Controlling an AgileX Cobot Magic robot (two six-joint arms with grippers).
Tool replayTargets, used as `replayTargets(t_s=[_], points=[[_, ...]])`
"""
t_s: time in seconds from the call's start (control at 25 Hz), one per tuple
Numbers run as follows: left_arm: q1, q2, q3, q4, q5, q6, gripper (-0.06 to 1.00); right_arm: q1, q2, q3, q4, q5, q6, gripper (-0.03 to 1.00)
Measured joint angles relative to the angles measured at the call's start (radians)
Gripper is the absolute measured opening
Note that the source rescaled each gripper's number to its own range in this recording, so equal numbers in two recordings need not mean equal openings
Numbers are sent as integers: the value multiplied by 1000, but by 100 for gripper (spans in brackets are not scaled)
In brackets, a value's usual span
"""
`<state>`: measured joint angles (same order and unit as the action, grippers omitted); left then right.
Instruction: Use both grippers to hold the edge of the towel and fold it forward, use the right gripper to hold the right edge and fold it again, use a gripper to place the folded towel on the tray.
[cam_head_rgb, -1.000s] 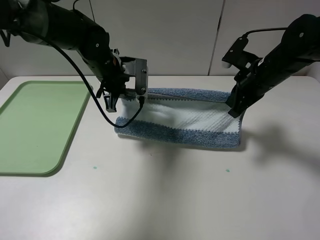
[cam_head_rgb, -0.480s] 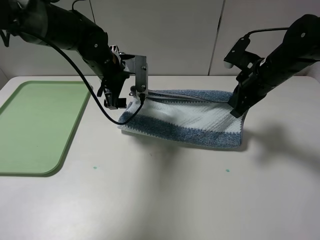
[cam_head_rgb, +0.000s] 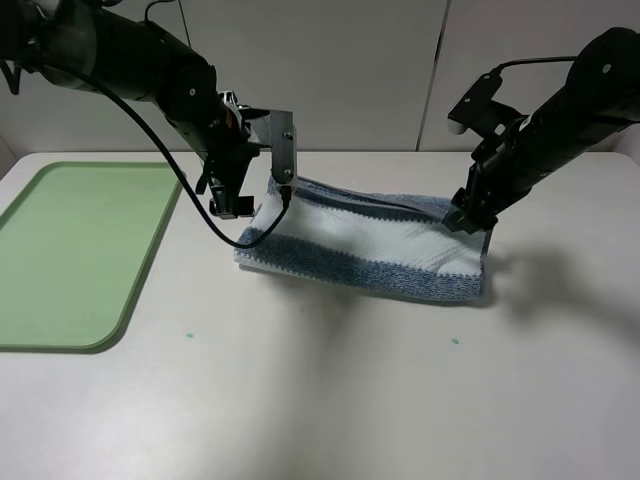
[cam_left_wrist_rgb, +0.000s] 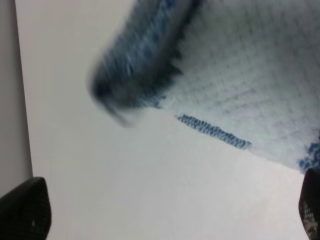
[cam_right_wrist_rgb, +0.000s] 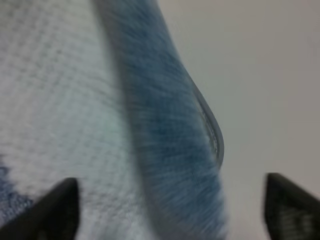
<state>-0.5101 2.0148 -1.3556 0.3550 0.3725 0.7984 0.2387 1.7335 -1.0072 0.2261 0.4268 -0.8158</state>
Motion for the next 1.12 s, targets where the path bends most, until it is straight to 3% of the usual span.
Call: replayTargets(t_s=[0.08,0.24,0.88,1.12], points=[[0,0,0,0,-10,0,100,0,0,0,1,0,24,96],[0,0,0,0,-16,0,100,0,0,0,1,0,34,100],[0,-18,0,1,-11,-41,100,0,0,0,1,16,78,100],[0,-53,0,-10,45,-56,100,0,0,0,2,34,87,100]])
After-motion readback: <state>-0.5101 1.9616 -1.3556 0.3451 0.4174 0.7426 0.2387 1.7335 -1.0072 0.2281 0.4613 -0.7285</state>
